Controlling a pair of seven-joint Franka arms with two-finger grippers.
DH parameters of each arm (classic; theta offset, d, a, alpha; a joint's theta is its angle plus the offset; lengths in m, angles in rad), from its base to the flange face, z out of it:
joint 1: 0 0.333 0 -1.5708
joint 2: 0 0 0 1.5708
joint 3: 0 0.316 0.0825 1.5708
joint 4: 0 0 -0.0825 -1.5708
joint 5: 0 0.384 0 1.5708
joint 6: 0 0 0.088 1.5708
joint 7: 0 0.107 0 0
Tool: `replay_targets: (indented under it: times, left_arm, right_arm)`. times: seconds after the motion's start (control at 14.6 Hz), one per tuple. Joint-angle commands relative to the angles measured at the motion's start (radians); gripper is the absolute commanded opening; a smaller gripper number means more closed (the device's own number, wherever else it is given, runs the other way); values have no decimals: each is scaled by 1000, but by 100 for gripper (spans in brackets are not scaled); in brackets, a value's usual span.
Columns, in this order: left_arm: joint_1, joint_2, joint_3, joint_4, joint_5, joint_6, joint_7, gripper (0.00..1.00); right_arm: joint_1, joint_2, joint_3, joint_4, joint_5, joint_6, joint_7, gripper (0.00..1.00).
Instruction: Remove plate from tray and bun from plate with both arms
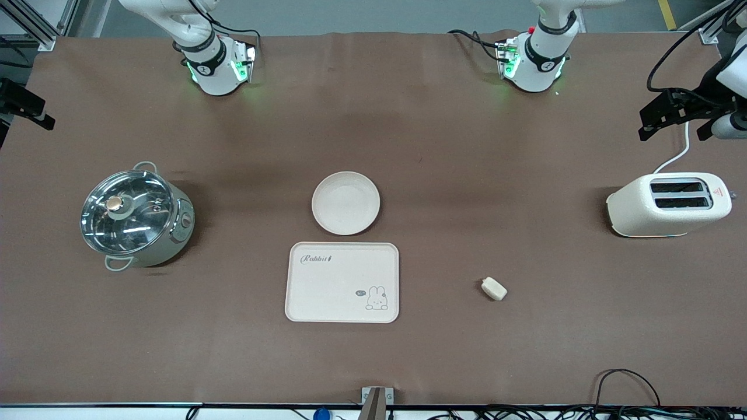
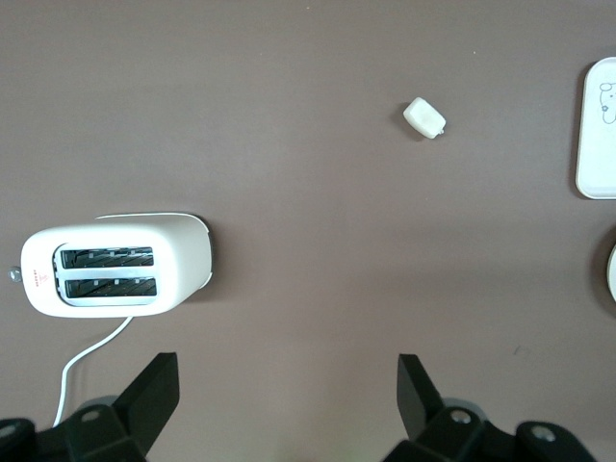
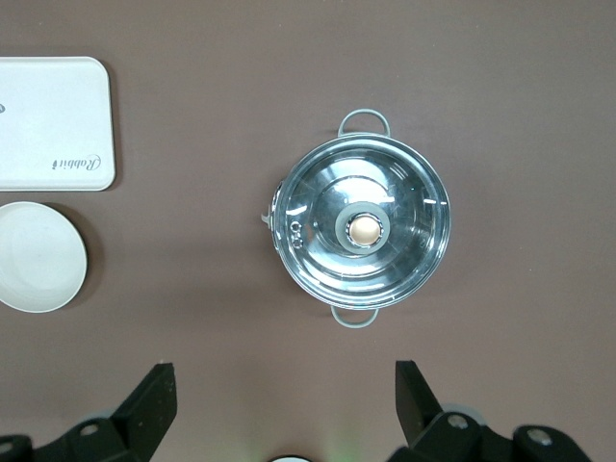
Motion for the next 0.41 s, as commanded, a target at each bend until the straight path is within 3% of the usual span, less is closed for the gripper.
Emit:
replay_targets:
  times: [0.0, 0.34]
  left_arm:
    - [4, 14, -1, 7, -23, -4, 2, 100]
    - [-10, 17, -11, 16, -22, -19, -8, 100]
  right_arm:
    - [-9, -25, 11, -36, -11, 3, 4, 100]
    - [-1, -25, 19, -47, -11, 4, 4, 100]
